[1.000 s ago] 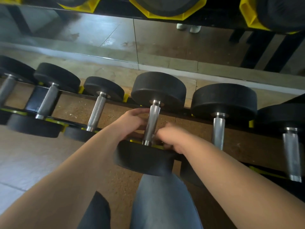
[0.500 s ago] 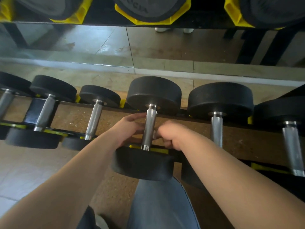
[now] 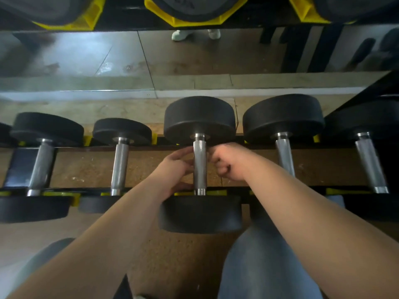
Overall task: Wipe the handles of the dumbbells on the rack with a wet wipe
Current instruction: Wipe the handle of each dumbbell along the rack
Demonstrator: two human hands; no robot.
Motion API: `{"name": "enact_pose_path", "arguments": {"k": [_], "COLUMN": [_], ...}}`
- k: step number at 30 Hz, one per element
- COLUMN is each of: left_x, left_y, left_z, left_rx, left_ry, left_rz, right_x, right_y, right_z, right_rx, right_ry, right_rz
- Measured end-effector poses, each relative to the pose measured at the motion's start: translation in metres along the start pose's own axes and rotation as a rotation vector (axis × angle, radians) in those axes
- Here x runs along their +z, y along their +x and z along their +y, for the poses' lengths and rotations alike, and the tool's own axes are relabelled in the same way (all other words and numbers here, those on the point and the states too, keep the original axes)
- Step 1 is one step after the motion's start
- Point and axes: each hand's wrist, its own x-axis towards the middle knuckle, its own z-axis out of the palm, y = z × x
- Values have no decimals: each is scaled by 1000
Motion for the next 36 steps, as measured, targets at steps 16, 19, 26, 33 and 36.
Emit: {"name": "enact_pose_path", "arguments": {"k": [16,19,26,33,36], "left_x": [-2,-3,-3,0,-1], "left_y": [1,3,2,0,0], "left_z": [1,-1,1,3,4], "left_rx": [-14,-16,-13,-4,-31], "left_ry": [27,7,11,186,149], "left_rz": [55,52,21,-59,-75], "right_x": [1,1,20,16,20], "right_y": [-1,-18,-27,-54,-43], "right_z": [5,12,3,34,29], "right_rx": [140,241,-246,-376,-572], "right_ry": [-26,-322,-87,-766,-719], "right_rz": [-53,-104,216,220,321]}}
